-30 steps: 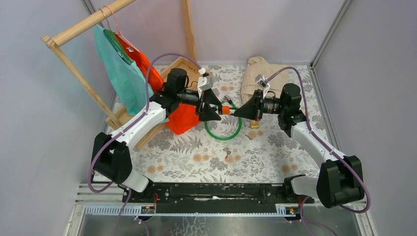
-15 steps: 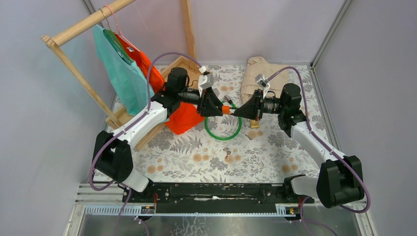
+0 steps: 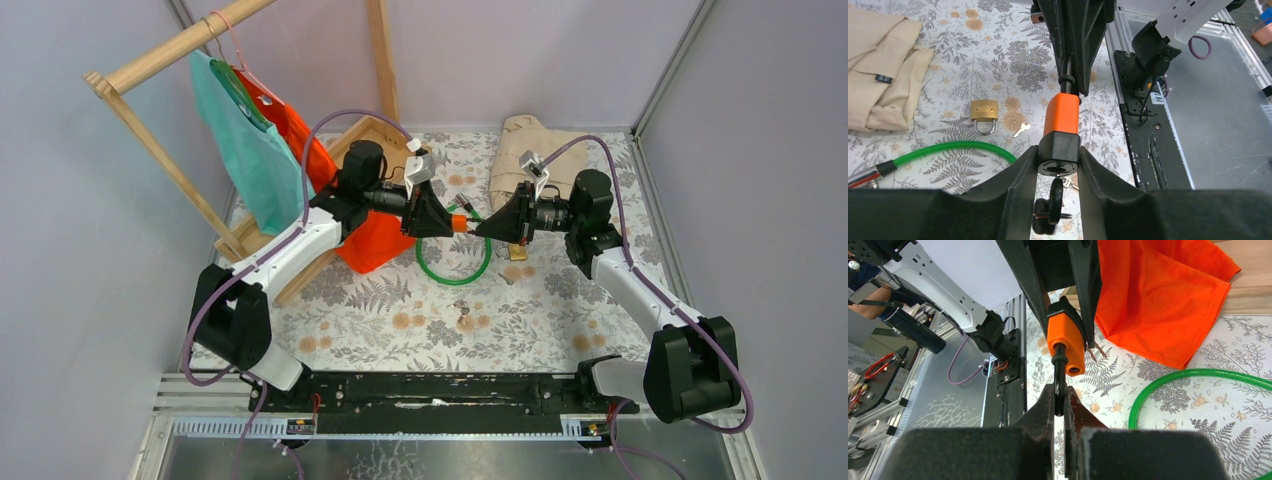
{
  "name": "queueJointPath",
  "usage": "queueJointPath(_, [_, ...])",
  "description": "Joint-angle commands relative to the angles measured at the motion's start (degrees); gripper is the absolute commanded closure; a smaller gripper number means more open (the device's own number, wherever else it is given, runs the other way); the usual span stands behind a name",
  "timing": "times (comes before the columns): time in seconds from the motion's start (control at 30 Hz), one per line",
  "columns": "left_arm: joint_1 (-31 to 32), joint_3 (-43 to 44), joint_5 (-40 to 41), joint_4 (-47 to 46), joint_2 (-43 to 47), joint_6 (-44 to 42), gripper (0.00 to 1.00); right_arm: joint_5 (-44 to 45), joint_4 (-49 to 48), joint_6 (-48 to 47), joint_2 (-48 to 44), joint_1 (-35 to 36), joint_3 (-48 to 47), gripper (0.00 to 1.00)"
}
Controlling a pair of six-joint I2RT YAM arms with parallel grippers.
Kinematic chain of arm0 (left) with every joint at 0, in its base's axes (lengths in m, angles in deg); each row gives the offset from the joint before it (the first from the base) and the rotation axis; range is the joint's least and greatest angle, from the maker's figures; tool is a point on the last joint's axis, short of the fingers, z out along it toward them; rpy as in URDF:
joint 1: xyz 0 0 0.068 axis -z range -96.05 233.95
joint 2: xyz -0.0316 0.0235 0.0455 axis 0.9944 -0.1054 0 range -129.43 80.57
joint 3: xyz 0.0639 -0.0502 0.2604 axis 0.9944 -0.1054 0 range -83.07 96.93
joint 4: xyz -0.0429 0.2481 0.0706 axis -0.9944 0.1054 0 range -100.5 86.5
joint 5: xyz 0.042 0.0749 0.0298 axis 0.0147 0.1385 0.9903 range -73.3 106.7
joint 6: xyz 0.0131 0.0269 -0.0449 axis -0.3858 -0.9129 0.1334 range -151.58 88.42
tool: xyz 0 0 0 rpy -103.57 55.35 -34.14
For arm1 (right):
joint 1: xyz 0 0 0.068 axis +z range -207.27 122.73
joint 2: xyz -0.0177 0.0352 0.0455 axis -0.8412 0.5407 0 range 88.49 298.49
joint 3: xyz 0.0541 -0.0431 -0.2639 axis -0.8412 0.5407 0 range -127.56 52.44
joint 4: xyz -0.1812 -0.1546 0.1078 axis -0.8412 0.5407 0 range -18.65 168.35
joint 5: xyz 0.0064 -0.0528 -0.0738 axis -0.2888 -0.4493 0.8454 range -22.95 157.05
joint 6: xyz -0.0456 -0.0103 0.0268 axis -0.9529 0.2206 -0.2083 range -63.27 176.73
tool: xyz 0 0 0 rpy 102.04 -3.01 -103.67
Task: Lock with the key
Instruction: Lock the lock.
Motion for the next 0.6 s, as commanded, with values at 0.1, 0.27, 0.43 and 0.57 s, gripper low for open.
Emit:
queueJointPath(0.1, [0.87,1.17,-2.39,-3.36,-1.61,2.96,0.88,-0.9,0.86,-6.71,-1.82,-0.18,-1.29,1.0])
queueJointPath(0.27, [2.18,0.98,-2.54,-3.52,-1.87,5.57,1.0,0.87,15.35,-20.96,-2.59,-0.18,-4.11,1.0])
queueJointPath(0.43, [2.61,1.04,-3.14,-3.55,-2.52,6.59,1.0,1.18,20.66,-26.24,-3.1,-0.13,-5.16,1.0])
queueJointPath(0.57, [2.87,1.34,-3.8,-3.71,-2.88,6.99,1.0,1.2,22.19,-28.15,-3.3,-0.13,-5.29,1.0])
